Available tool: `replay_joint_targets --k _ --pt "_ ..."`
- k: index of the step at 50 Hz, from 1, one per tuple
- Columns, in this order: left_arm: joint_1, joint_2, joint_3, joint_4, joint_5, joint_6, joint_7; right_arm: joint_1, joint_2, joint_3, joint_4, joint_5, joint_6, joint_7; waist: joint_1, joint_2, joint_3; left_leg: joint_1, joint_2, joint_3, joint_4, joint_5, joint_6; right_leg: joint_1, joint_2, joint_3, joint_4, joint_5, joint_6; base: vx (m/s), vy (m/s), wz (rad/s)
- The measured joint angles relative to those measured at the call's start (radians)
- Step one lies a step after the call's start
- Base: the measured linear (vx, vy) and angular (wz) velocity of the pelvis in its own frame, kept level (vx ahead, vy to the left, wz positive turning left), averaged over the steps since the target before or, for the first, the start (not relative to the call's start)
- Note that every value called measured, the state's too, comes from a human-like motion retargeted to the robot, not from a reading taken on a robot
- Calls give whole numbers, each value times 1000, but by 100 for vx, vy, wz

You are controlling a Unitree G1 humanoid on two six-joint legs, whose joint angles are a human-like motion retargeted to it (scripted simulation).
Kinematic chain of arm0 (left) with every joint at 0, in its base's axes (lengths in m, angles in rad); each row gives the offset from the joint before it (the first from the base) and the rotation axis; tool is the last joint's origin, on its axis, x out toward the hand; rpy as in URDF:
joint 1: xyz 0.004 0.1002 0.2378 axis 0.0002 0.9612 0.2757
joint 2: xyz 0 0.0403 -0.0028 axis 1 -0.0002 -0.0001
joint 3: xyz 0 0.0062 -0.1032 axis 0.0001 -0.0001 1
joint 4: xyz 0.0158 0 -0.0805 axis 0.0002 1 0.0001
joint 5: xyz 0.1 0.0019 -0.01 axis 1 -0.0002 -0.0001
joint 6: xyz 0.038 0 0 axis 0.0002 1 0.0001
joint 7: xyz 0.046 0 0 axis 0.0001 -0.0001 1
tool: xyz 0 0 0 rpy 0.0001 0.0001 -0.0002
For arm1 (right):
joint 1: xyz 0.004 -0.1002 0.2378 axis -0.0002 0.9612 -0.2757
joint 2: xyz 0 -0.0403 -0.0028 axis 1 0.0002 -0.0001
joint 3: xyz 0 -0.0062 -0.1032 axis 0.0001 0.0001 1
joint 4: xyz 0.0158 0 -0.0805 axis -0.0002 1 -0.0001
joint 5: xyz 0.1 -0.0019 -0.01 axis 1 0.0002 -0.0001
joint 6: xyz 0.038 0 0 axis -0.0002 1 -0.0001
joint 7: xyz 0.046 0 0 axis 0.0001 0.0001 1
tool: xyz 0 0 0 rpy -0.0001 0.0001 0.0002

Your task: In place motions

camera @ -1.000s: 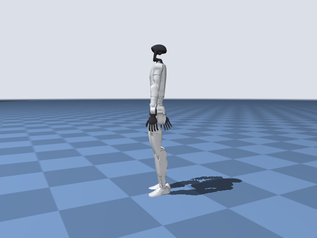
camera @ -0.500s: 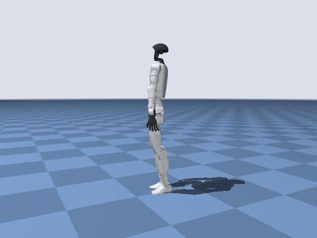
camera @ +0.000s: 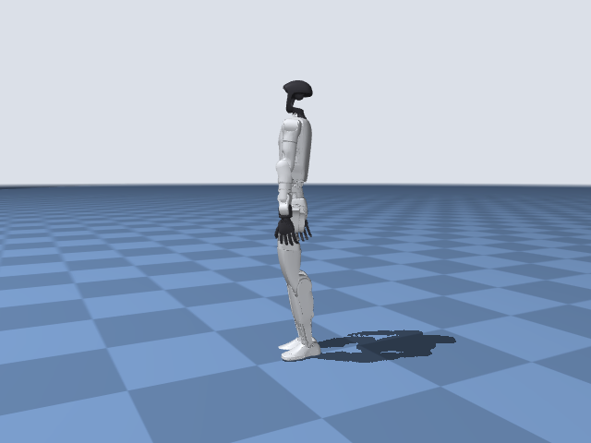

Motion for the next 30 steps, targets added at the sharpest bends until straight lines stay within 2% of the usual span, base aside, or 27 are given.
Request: replay_joint_targets --k 20,25,30 --pt "18 3 9 35 22 10 9 -30 48 68 -138 -58 -39 77 11 -6 14 -4 -7 1 -5 -14 16 -10 -9 6 2 22 22 0 0 0" --pt "5 3 0 16 19 6 1 -31 44 72 -125 -77 -41 75 19 -19 17 0 -17 6 -5 -20 22 -6 -15 15 -8 57 50 0 0 0" --pt "-6 -1 -12 -2 19 0 -5 -37 31 64 -90 -74 -35 63 39 -24 16 2 -23 39 -8 -31 29 -7 -43 -47 -22 88 100 3 2 -33"
